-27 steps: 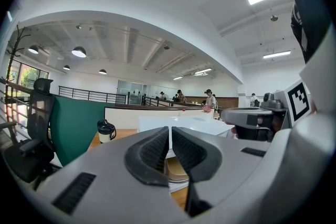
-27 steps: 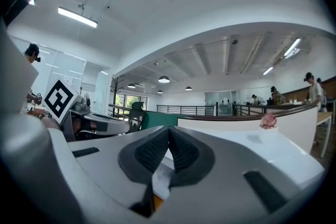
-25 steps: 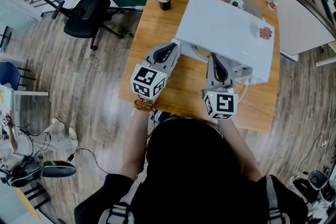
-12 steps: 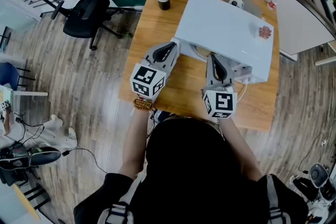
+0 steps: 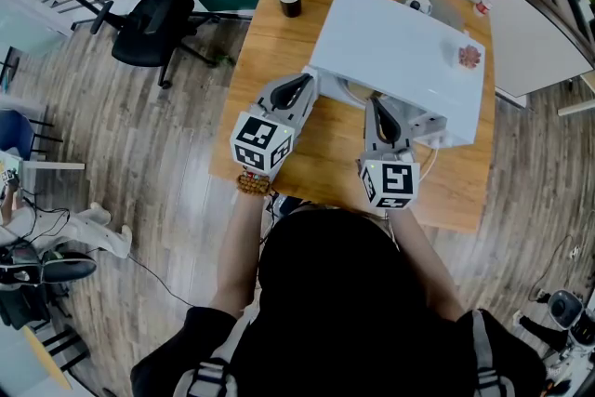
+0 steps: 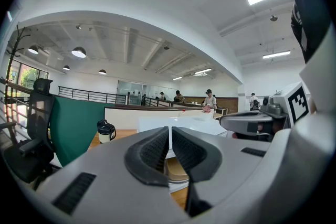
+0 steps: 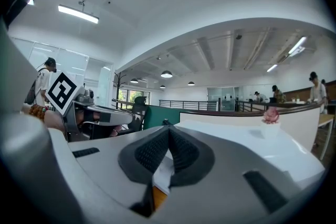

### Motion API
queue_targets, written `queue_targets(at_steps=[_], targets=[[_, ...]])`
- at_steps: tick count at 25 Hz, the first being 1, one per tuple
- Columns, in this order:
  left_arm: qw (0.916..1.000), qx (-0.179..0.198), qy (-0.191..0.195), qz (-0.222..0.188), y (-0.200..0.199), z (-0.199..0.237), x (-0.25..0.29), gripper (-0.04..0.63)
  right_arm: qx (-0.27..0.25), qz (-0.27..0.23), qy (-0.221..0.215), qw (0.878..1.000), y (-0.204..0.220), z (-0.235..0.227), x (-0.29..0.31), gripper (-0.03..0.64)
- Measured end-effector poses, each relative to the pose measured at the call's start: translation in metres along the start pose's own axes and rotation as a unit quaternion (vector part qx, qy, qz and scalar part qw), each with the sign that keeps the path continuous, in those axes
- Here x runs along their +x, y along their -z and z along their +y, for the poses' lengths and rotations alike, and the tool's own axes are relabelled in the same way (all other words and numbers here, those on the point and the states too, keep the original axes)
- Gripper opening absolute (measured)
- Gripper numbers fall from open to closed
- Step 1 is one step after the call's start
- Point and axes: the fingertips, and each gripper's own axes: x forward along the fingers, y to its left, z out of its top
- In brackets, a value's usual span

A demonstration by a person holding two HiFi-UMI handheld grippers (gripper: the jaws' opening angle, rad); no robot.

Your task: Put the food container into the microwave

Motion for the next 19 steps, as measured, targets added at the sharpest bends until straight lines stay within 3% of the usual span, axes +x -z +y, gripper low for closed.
queue_targets(at_steps=[19], targets=[[1.0000, 0.004, 0.000, 0.000, -0.003, 0.001, -0.001, 0.035, -0.004, 0.020, 0.000, 1.000, 0.015, -0.005, 0.002, 0.005]])
